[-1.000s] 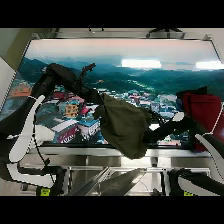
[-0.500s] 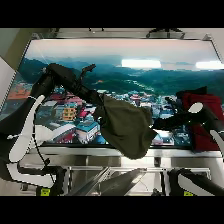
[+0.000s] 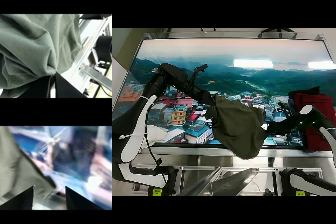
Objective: Fold the shirts.
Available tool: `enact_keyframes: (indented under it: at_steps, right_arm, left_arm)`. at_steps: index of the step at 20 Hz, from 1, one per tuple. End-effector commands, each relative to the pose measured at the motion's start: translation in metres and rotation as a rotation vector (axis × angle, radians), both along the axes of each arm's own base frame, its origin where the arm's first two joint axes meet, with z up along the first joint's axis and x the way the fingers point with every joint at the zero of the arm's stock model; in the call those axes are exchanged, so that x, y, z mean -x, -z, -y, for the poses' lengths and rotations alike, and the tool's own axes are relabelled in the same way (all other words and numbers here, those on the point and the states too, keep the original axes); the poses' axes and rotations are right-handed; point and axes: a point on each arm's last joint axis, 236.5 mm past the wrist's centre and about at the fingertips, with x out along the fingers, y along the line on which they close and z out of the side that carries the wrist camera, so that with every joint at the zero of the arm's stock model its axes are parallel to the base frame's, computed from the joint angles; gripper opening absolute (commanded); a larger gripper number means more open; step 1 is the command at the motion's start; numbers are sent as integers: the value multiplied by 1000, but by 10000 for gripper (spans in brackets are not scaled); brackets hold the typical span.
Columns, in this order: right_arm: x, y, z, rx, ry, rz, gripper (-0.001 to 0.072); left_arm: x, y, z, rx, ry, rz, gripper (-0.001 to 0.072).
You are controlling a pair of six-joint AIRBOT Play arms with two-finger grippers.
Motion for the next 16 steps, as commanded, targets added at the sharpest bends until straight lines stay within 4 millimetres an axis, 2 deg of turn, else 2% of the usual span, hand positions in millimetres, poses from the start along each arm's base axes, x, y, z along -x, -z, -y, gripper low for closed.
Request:
enact_keyframes:
  at_steps: [1, 3, 5, 7, 9, 10, 13, 15, 16]
  right_arm:
    - [-4, -3, -30, -89, -47, 43, 429]
    - [-3, -12, -43, -150, -91, 69, 24]
    - [-2, -36, -55, -234, -142, 82, 16]
    - [-7, -77, -67, -313, -166, 137, 15]
    - [-13, -143, -80, -389, -210, 275, 15]
    - [-15, -183, -87, -428, -225, 372, 16]
    - [-7, -328, -97, -439, -285, 856, 16]
    - [9, -424, -91, -356, -248, 1234, 17]
    - [22, -463, -86, -310, -216, 1393, 17]
  left_arm:
    - [0, 0, 0, 0, -3, -1, 19]
    - [0, 0, 0, 1, -3, -1, 19]
    - [0, -4, 2, 13, -3, 1, 19]
    - [5, -21, 0, 21, 5, 36, 19]
    - [10, -51, -5, 37, -14, 104, 19]
    - [13, -72, -9, 56, -32, 142, 19]
    - [32, -159, -21, 170, -115, 298, 20]
    - [52, -216, -31, 197, -164, 435, 19]
    - [66, -246, -35, 214, -173, 525, 19]
